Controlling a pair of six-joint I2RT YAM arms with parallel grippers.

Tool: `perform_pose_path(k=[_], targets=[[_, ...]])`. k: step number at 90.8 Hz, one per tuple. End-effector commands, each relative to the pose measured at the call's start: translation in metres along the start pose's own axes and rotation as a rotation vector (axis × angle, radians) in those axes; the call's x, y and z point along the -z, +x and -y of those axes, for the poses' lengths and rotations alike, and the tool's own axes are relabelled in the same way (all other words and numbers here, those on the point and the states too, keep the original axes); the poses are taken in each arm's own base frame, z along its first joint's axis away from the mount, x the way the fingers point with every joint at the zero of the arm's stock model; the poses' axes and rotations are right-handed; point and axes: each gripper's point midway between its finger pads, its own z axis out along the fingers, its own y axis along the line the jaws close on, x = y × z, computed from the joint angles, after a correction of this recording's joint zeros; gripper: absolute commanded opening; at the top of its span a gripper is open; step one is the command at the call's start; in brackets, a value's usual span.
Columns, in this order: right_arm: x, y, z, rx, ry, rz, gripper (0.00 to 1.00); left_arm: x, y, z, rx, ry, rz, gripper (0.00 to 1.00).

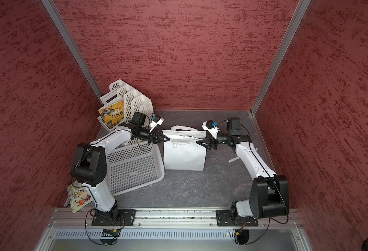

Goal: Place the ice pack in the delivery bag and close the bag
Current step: Close the delivery bag at the center of the board.

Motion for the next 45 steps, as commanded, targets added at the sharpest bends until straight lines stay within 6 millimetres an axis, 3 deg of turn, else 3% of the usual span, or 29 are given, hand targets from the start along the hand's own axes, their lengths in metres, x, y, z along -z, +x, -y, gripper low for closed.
perform_pose_path(k=[1,15,24,33,45], targets=[[0.0038,0.0101,-0.0094,-0.014,0.003,-0.033,0.68,0.0024,-0.0044,-0.0087,-0.011,-0.023,0.0,0.11],[0.0052,0.016,-0.0119,-0.006,0.017,-0.055,0.67,0.0022,-0.0037,-0.0085,-0.006,-0.025,-0.003,0.13],[0.0061,0.0166,-0.0098,0.003,0.032,-0.067,0.59,0.0015,-0.0033,-0.0073,-0.007,-0.024,-0.005,0.17],[0.0067,0.0181,-0.0067,0.009,0.049,-0.081,0.4,0.0005,-0.0042,-0.004,-0.01,-0.021,-0.007,0.19],[0.008,0.0162,-0.0045,0.022,0.064,-0.086,0.15,-0.002,-0.0035,0.0008,-0.023,-0.027,-0.019,0.32]])
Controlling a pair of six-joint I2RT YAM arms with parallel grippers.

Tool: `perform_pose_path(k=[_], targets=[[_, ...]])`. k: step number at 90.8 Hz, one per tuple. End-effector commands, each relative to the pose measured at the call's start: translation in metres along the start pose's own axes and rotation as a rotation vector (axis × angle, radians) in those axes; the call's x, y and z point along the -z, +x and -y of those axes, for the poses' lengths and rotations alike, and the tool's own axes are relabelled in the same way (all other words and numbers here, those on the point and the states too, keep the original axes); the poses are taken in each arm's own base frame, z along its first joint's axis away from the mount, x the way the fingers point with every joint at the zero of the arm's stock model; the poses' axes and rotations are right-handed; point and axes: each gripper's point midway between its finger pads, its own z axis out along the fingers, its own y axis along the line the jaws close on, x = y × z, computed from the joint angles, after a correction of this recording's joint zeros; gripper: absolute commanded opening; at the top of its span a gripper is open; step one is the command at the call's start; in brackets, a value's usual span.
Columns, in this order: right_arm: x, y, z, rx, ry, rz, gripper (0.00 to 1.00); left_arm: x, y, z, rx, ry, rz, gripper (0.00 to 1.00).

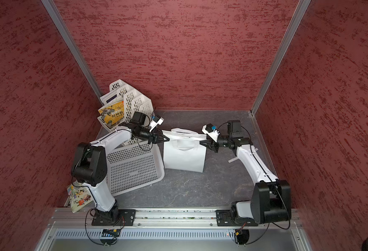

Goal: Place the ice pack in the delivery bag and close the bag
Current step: Close the delivery bag at the center of the board.

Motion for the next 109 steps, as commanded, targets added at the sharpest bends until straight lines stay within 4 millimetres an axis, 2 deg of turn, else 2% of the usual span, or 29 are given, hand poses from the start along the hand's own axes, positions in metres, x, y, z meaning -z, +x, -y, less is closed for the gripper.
perform_pose_path(k=[1,6,13,26,43,60,68,75,79,85,89,98,109], targets=[[0.004,0.003,0.001,-0.005,0.028,-0.029,0.13,-0.002,-0.003,0.003,-0.029,-0.022,-0.017,0.33],[0.006,-0.001,0.001,0.006,0.035,-0.025,0.0,-0.004,-0.004,0.007,-0.044,-0.026,-0.022,0.36],[0.01,-0.008,-0.001,0.02,0.049,-0.013,0.0,-0.006,-0.003,0.009,-0.06,-0.04,-0.033,0.36],[0.019,-0.022,-0.01,0.05,0.073,0.012,0.0,-0.006,-0.008,0.014,-0.1,-0.067,-0.028,0.15],[0.012,0.009,-0.004,-0.014,0.12,-0.039,0.0,-0.007,-0.006,0.002,-0.09,-0.11,-0.028,0.05],[0.012,0.01,-0.002,-0.035,0.132,-0.038,0.23,-0.013,-0.001,-0.003,-0.073,-0.12,-0.048,0.04],[0.014,0.004,-0.005,-0.025,0.121,-0.024,0.28,-0.013,-0.002,-0.003,-0.076,-0.124,-0.052,0.03],[0.015,-0.001,-0.007,-0.021,0.114,-0.011,0.29,-0.014,-0.002,-0.001,-0.081,-0.126,-0.056,0.04],[0.016,-0.003,-0.007,-0.017,0.12,-0.01,0.24,-0.014,-0.003,0.001,-0.084,-0.126,-0.056,0.04],[0.019,-0.001,-0.005,0.003,0.148,-0.042,0.08,-0.011,0.0,0.0,-0.088,-0.146,-0.067,0.03],[0.023,0.007,0.004,0.016,0.215,-0.092,0.0,-0.008,0.001,-0.003,-0.092,-0.172,-0.074,0.01],[0.034,0.019,0.016,0.055,0.333,-0.166,0.0,0.004,0.001,-0.011,-0.088,-0.233,-0.059,0.0],[0.033,0.016,0.007,0.059,0.298,-0.147,0.0,0.005,-0.003,-0.008,-0.092,-0.238,-0.061,0.0]])
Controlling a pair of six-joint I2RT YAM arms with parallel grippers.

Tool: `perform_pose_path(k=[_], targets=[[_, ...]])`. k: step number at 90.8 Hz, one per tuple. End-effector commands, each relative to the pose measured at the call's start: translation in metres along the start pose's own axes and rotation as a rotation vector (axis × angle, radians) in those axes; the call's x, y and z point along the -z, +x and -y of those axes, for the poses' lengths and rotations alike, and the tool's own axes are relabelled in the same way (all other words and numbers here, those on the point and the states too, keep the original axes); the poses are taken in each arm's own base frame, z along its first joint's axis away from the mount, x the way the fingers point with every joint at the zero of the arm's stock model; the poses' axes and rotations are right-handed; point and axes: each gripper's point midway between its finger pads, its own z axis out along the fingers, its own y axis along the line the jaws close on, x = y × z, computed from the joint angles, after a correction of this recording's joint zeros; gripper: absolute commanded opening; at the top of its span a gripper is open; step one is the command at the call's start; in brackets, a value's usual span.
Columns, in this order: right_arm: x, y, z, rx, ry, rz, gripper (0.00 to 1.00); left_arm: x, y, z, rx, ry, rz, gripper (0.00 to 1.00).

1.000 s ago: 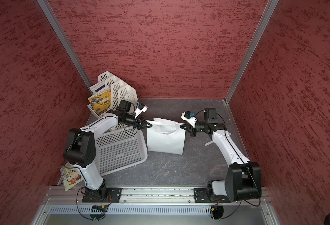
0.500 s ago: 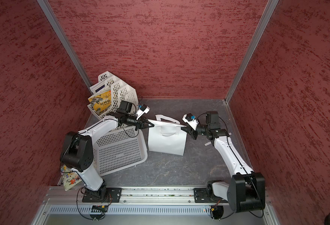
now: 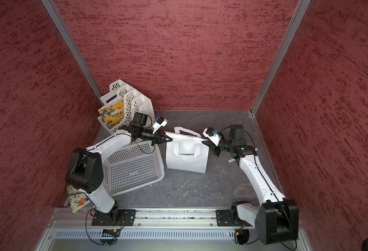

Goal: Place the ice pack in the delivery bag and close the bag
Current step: Close the delivery bag at the center of the board.

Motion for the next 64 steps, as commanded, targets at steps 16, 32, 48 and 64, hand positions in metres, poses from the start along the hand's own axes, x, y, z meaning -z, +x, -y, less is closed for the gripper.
perform_pose_path(k=[16,32,48,64], targets=[[0.005,0.007,-0.003,0.002,0.022,0.008,0.31,0.002,0.001,-0.002,-0.015,-0.054,-0.033,0.0],[0.006,-0.009,-0.009,-0.024,-0.033,0.063,0.41,-0.008,0.004,0.006,-0.033,-0.033,-0.077,0.0],[0.013,-0.026,-0.017,-0.046,-0.086,0.105,0.57,-0.009,0.004,0.007,-0.048,-0.045,-0.091,0.0],[0.024,-0.039,-0.026,-0.064,-0.087,0.135,0.84,-0.009,0.003,0.008,-0.06,-0.051,-0.09,0.0]])
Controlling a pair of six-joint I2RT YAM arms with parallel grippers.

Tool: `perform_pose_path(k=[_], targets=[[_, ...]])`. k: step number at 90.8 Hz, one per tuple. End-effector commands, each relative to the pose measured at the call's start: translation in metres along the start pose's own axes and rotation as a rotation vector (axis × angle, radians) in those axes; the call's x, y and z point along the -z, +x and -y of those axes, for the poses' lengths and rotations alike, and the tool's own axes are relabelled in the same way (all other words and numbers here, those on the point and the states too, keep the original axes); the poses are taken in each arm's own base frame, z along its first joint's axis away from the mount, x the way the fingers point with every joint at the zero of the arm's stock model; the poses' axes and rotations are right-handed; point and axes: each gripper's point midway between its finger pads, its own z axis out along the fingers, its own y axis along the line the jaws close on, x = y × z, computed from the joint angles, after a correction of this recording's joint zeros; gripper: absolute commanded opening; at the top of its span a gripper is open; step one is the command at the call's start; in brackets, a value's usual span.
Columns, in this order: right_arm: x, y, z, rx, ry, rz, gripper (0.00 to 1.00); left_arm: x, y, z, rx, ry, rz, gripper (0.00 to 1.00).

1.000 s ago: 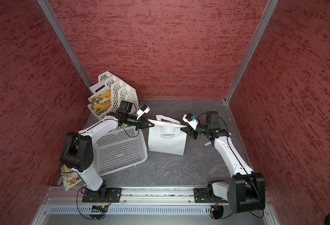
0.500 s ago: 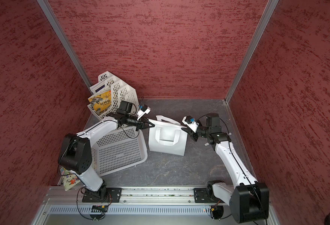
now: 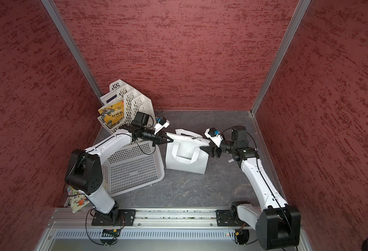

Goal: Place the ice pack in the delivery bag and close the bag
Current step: Close the delivery bag at the center of the board.

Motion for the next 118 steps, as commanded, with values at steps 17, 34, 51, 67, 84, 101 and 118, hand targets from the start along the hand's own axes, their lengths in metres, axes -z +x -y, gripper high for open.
perform_pose_path(k=[17,34,51,67,84,101,118], targets=[[0.022,-0.035,-0.003,-0.016,0.074,0.081,0.98,0.0,0.002,0.002,-0.024,-0.026,-0.031,0.0],[0.039,-0.07,0.011,-0.018,0.178,0.182,0.98,0.0,0.002,0.004,-0.031,-0.021,-0.036,0.0],[0.05,-0.127,0.005,-0.046,0.109,0.315,0.82,0.001,0.0,0.005,-0.042,-0.02,-0.037,0.0],[0.01,-0.134,-0.044,0.081,-0.039,0.145,0.69,0.002,-0.002,0.005,-0.051,-0.022,-0.031,0.0],[-0.006,-0.13,-0.038,0.137,0.026,0.041,0.66,0.007,-0.003,0.008,-0.065,-0.037,-0.022,0.0],[0.002,-0.132,-0.007,0.147,0.202,0.004,0.76,0.012,-0.003,0.011,-0.083,-0.068,-0.01,0.0],[0.014,-0.11,-0.018,0.025,0.108,0.038,0.98,0.013,-0.001,0.007,-0.071,-0.079,0.005,0.0]])
